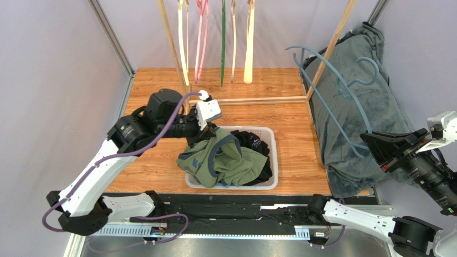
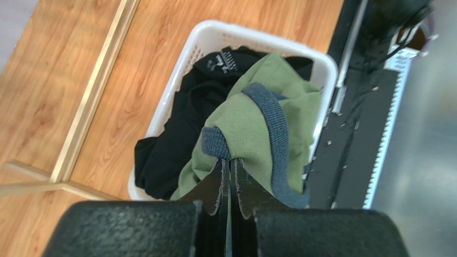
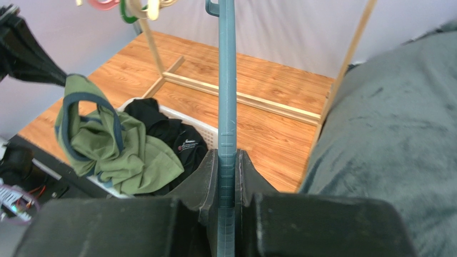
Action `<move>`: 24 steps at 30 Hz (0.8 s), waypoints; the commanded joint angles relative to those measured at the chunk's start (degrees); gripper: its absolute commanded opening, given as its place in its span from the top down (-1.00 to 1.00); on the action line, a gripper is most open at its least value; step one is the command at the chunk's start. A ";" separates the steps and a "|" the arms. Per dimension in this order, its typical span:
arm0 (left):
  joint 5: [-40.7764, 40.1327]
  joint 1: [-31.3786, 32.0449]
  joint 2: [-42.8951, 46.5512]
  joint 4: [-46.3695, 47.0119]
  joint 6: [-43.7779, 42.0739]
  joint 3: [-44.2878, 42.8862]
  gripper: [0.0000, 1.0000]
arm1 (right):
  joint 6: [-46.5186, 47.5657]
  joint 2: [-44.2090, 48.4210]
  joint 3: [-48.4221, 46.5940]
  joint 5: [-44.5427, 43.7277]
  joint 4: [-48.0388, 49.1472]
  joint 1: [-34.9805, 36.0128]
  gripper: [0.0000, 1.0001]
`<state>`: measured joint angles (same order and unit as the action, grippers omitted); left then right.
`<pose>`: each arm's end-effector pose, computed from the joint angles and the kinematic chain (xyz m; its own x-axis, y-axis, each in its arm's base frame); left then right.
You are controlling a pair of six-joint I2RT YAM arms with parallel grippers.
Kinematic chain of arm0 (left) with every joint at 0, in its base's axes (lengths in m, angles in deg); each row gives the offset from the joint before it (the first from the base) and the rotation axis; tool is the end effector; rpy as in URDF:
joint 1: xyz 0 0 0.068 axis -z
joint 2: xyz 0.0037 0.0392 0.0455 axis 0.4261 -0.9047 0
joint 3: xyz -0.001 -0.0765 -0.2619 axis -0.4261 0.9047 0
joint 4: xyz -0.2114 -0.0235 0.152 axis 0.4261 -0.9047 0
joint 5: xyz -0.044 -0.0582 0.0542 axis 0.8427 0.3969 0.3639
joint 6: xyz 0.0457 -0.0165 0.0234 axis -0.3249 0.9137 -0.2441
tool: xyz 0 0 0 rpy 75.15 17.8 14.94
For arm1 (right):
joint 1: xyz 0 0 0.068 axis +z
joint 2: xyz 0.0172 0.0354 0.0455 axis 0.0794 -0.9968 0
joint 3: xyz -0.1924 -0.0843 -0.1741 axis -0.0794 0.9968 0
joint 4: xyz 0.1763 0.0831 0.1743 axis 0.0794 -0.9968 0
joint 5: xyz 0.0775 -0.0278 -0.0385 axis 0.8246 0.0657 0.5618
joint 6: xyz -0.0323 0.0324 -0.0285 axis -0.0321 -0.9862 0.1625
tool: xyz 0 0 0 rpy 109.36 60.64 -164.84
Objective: Remove the tank top from the hanger
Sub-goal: Place the tank top in the bin.
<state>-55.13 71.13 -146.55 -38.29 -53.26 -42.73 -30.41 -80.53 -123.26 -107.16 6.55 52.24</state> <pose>0.1248 -0.1460 0.4546 -0.1519 0.4577 -0.8760 0.9348 0.3544 0.0230 -0.0211 -0.0629 0.5203 -0.0878 -0.0481 -0.9950 -0.4718 0.8817 -0.0010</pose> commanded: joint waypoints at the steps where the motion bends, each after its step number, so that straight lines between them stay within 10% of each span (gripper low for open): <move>1: -5.53 0.58 -2.43 1.63 -5.79 -0.72 0.89 | -4.13 -1.84 1.65 -8.41 -2.43 -0.19 1.00; 7: -6.15 0.58 -14.63 -6.79 -5.62 -11.87 -0.06 | -4.40 -1.58 10.60 -12.82 3.97 -0.19 1.00; 24: -8.61 1.81 -13.16 -2.33 -7.81 5.15 -0.69 | -7.39 -10.02 13.52 -15.46 7.76 -0.19 1.00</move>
<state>-64.39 72.79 -162.33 -41.21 -58.96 -41.01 -35.76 -89.12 -110.10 -121.17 10.20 52.20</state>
